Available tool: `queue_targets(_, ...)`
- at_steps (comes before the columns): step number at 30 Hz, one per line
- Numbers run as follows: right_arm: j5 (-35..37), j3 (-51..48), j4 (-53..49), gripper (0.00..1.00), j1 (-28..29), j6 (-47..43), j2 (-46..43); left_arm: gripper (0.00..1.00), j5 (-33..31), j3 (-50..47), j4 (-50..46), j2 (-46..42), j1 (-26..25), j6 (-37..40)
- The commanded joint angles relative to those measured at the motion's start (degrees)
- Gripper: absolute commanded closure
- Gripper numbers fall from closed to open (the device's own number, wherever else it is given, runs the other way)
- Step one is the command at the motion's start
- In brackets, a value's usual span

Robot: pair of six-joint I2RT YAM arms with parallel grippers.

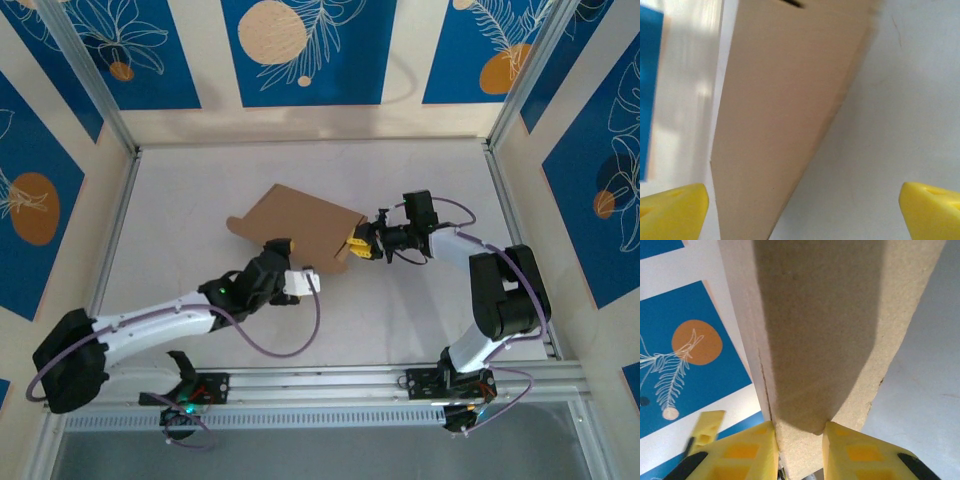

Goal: Fold the paper box

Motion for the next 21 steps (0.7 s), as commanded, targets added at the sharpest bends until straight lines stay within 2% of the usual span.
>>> queue_targets(1, -4.85, -0.79, 4.82, 0.73, -0.21, 4.76, -1.82, 0.03, -7.13, -4.04, 23.67, 4.76, -0.61, 16.28)
queue_targets(4, -5.57, -0.79, 5.79, 0.72, -0.29, 5.95, -2.05, 0.04, -9.66, -4.10, 35.52, 10.56, -0.58, 22.70)
queue_targets(13, -7.08, -1.70, 8.56, 0.73, -0.32, 8.36, -2.27, 0.06, -14.74, -0.89, 53.35, 25.70, -0.43, 32.21)
queue_targets(18, -7.93, -2.37, 9.71, 0.72, -0.46, 9.35, -2.57, 0.16, -17.42, 2.66, 63.79, 32.66, -0.43, 38.87)
queue_targets(21, -8.10, -2.63, 9.65, 0.72, -0.93, 9.50, -2.97, 0.26, -17.70, 3.36, 64.74, 33.00, -0.61, 40.44)
